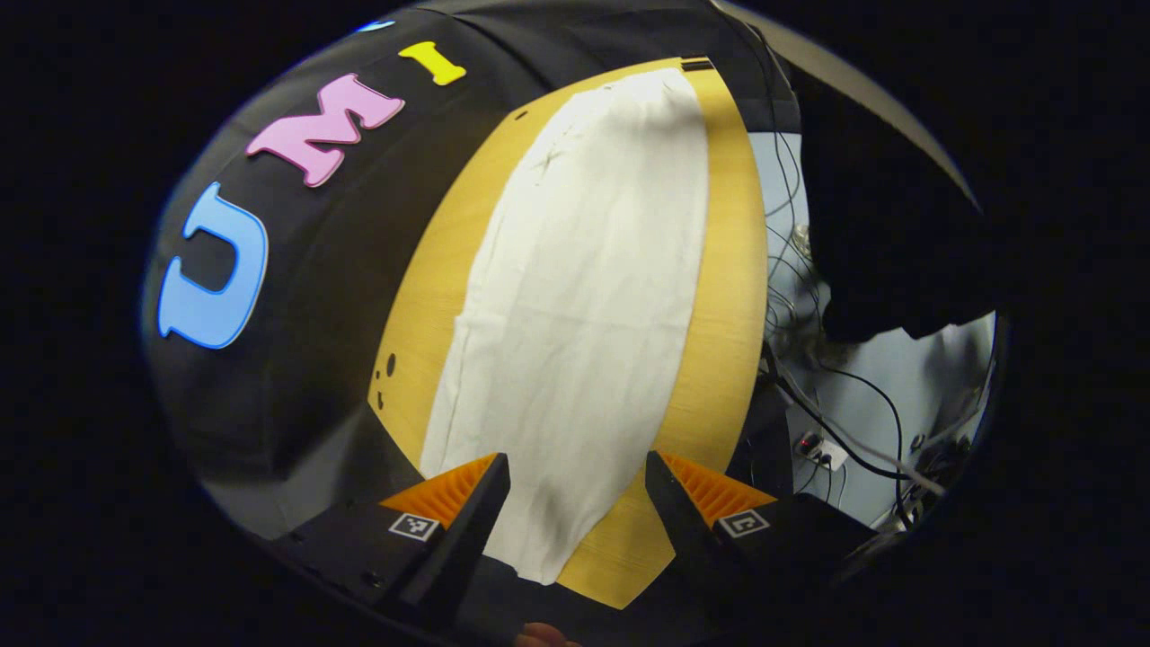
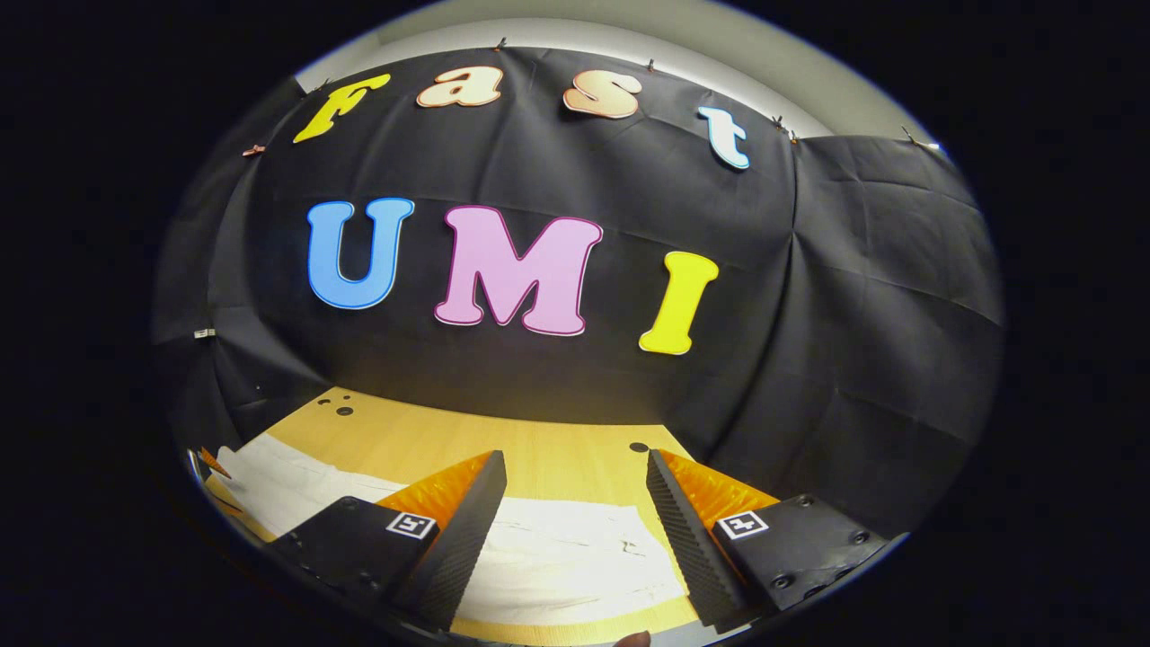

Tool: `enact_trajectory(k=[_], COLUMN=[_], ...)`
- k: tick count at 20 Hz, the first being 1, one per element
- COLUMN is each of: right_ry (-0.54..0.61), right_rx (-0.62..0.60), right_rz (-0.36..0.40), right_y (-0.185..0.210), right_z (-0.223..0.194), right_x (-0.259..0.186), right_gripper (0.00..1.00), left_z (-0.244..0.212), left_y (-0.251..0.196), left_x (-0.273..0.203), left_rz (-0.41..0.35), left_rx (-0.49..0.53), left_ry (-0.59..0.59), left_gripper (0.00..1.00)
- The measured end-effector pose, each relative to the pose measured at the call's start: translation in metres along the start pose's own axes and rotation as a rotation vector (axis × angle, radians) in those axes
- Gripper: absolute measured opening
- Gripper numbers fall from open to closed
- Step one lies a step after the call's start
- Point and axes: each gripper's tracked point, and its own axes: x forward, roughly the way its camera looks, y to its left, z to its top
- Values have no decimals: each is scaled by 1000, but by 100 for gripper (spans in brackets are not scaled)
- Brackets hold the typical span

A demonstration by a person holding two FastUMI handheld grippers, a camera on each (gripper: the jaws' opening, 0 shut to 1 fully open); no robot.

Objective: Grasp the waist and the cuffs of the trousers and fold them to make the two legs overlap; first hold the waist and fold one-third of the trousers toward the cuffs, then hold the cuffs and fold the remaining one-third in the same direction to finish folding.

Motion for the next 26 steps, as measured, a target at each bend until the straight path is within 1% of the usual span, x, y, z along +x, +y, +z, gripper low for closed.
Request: enact_trajectory(k=[2,7,10,15,17,18,19,20,21,22,23,26], right_ry=[3,15,26,70,92,104,116,129,144,158,179,229], right_rx=[2,-3,-5,-39,-79,-100,-123,-143,-160,-178,-204,-330], right_rz=[-9,-24,-23,-11,-9,-7,-9,-8,-5,2,15,83], right_y=[-1,-5,-4,0,-1,-3,-7,-10,-14,-18,-22,-32], right_z=[2,-4,-8,-23,-33,-38,-42,-49,-58,-67,-79,-113], right_x=[-1,-5,-5,-1,1,2,2,3,1,-1,-1,-2], right_gripper=[97,98,97,97,97,97,97,97,97,97,97,98], left_z=[-8,-21,-23,-24,-27,-28,-27,-28,-29,-29,-28,-31], left_y=[-7,-9,12,41,47,48,44,40,38,39,40,39], left_x=[11,34,47,68,81,85,91,95,97,98,100,100], left_rz=[-19,-19,50,136,147,145,128,111,95,94,99,105], left_rx=[36,103,149,141,137,122,103,89,83,82,77,66], left_ry=[24,82,108,156,183,196,199,206,222,233,240,268], left_gripper=[97,96,97,96,91,80,72,48,37,19,13,11])
